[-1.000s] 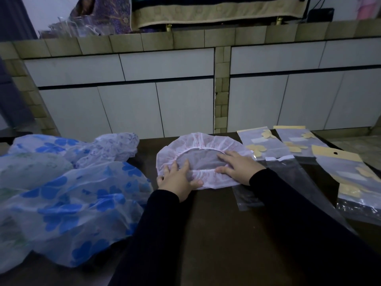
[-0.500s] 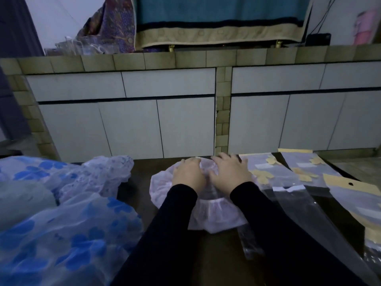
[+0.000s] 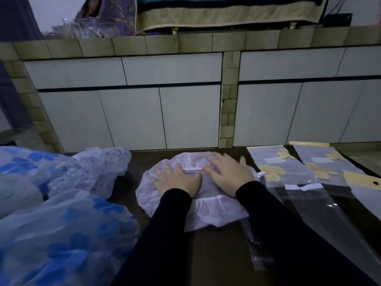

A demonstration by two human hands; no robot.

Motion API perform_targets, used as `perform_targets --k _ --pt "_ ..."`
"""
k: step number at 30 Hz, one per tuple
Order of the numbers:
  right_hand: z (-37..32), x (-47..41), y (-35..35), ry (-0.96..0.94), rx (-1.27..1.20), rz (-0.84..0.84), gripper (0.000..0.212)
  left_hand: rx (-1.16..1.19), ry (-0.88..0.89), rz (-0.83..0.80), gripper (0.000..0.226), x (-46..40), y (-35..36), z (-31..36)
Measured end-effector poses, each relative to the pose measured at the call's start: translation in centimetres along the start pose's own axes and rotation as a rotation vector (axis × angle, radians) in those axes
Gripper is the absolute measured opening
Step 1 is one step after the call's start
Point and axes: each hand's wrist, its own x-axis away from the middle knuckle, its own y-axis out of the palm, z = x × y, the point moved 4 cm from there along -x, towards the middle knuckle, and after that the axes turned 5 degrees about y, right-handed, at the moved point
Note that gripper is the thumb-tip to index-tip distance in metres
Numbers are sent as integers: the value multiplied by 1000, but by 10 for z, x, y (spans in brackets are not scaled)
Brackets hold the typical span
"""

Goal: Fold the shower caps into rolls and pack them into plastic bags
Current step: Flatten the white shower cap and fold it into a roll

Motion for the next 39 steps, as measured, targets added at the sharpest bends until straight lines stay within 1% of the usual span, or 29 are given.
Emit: perform_targets --k 2,3,4,6,8,10,11,12,13,15,16,17,19,21,22,24,27,28,29,30,32,34,36,37,39 --pt "-14 11 -20 -122 -57 234 68 150 -80 70 71 4 -8 -3" --pt "-22 18 -27 -194 -116 307 70 222 -101 111 67 7 -13 -4" --pt "-29 26 -31 -267 -186 338 67 284 -103 158 63 10 -19 -4" --pt "-36 39 -29 -369 -321 305 55 414 -67 266 58 16 -28 -3" --pt "-36 49 -23 -384 -423 190 46 571 -9 375 54 23 -32 -4" --pt "-27 53 -14 -337 -465 26 51 758 46 462 48 35 -35 -6" --pt "-21 53 -9 -302 -430 -33 54 804 73 487 43 41 -35 -6" --pt "-15 52 -6 -268 -362 -62 52 776 88 491 38 46 -36 -6" --pt "-10 50 -6 -241 -289 -63 47 679 92 480 33 52 -37 -5" --pt "-4 49 -11 -205 -187 5 36 458 77 428 25 58 -37 -4" --pt "-3 50 -14 -195 -159 34 31 402 68 389 24 60 -34 -4" --pt "-2 51 -17 -193 -141 61 28 404 70 355 24 61 -32 -4" --pt "-1 54 -19 -190 -151 68 28 493 69 306 22 64 -31 -5" --pt "1 56 -17 -157 -251 -28 26 562 50 279 19 68 -34 -5" --pt "2 57 -15 -128 -274 -102 31 570 49 279 18 69 -36 -6" --pt "5 59 -12 -77 -216 -211 50 590 42 280 22 72 -37 -9" --pt "5 59 -12 -71 -200 -244 68 641 30 255 25 74 -34 -11" --pt "5 59 -10 -69 -208 -251 72 655 26 254 23 73 -33 -11" --pt "5 58 -8 -72 -211 -251 70 668 20 255 22 72 -33 -11" --pt "5 58 -7 -76 -218 -234 62 681 13 253 21 72 -32 -12" --pt "5 56 -9 -109 -253 -139 37 722 20 260 24 70 -31 -13" --pt "9 54 -13 -105 -413 -30 33 778 85 299 23 71 -32 -12" --pt "14 56 -19 -25 -647 85 29 824 165 405 21 74 -36 -9" --pt "17 57 -21 19 -743 152 25 819 188 473 23 74 -39 -8" --pt "22 58 -24 108 -855 275 18 777 213 573 32 74 -40 -7"
